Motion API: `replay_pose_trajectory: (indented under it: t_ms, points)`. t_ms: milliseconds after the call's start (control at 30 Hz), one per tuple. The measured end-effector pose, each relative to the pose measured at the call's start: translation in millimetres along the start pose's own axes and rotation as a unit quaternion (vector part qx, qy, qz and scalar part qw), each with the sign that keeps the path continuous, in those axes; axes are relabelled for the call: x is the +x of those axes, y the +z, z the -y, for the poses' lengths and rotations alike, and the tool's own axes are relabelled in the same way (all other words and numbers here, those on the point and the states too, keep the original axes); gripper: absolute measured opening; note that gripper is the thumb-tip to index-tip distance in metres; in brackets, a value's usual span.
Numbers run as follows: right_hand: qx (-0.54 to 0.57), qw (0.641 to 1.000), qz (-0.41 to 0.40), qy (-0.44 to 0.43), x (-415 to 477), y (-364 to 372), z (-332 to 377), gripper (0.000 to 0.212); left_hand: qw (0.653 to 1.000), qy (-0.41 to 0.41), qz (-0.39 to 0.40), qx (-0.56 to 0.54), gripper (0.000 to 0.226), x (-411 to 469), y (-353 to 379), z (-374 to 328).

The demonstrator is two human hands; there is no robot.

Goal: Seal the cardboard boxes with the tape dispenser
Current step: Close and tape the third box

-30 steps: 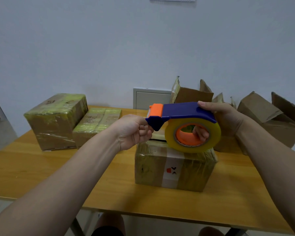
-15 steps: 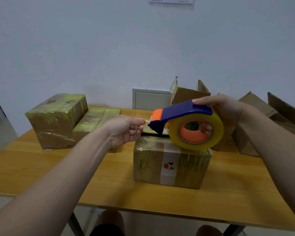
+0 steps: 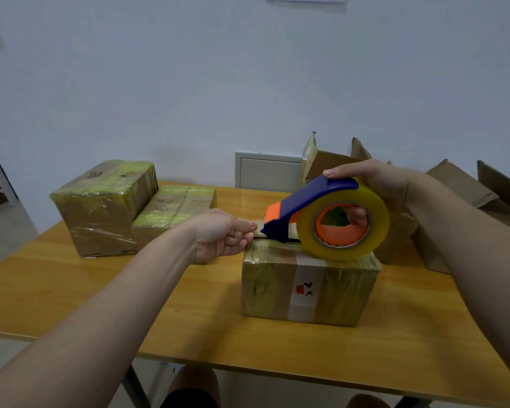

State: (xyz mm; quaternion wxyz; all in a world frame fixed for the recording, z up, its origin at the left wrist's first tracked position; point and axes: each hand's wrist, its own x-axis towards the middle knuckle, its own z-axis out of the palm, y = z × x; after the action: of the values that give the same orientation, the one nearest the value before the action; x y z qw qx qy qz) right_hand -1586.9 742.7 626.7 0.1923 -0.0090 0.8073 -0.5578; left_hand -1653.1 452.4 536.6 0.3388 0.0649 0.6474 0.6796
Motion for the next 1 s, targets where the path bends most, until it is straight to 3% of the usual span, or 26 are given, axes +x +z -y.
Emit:
replay_pose_trajectory:
  t_ms: [167,300,500,633,733,1000]
  points:
    - [-0.026,0.999,0.028,0.02,6.3,0.9,3.8,0.052,0.997,0.0,-0.029,0.07,0.022,-0.2,-1.1,-1.1]
    - [-0.026,1.0,0.006,0.016,3.8,-1.2,0.4,0.078,0.992,-0.017,-0.027,0.12,0.019,0.5,-1.9,-5.5]
    - [0.068,0.997,0.015,-0.016,-1.7,-6.4,-24.9,0.052,0.992,-0.023,-0.03,0.118,0.019,-1.0,-1.7,-6.0]
    - [0.038,0.996,0.078,-0.011,-6.7,-1.1,-13.0,0.059,0.994,-0.024,-0.034,0.104,0.02,-1.2,-1.1,-6.0]
    - [0.009,0.998,0.066,-0.013,-6.1,4.1,4.3,0.051,0.994,-0.026,-0.034,0.099,0.017,-2.2,-0.8,-5.5]
    - [-0.074,0.997,0.023,-0.008,8.9,7.7,25.5,0.067,0.995,-0.02,-0.051,0.085,0.019,-1.8,-1.9,-1.3]
